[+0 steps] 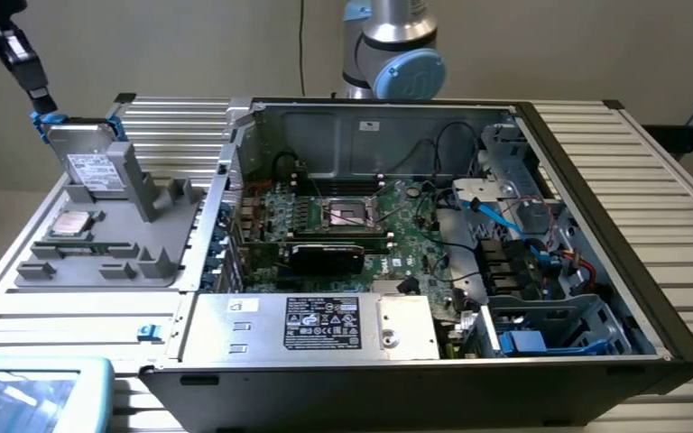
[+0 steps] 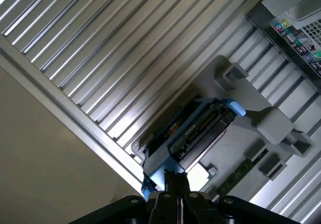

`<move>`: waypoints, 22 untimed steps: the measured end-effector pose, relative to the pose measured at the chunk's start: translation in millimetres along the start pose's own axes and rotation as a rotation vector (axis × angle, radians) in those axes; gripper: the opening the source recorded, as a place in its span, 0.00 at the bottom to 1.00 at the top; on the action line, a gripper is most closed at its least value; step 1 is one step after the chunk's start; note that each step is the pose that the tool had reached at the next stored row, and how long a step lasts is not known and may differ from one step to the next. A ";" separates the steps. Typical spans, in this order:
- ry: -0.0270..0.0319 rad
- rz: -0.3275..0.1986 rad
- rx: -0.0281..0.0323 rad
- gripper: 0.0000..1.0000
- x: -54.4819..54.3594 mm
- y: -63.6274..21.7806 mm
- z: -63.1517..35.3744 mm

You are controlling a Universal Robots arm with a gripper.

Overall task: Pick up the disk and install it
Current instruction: 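Pick up the disk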

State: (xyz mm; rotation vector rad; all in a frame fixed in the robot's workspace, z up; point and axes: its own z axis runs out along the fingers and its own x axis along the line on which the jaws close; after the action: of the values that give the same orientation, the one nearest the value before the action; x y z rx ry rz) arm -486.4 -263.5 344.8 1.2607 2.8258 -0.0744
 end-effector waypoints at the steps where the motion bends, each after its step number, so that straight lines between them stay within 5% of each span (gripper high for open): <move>1: 0.0005 0.016 0.0010 0.11 0.0 0.0 0.0; 22: 0.0083 0.329 0.0204 0.11 0.0 0.0 0.0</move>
State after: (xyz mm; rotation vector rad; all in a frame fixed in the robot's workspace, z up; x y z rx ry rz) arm -486.4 -263.5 344.8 1.7124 2.5872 -0.0853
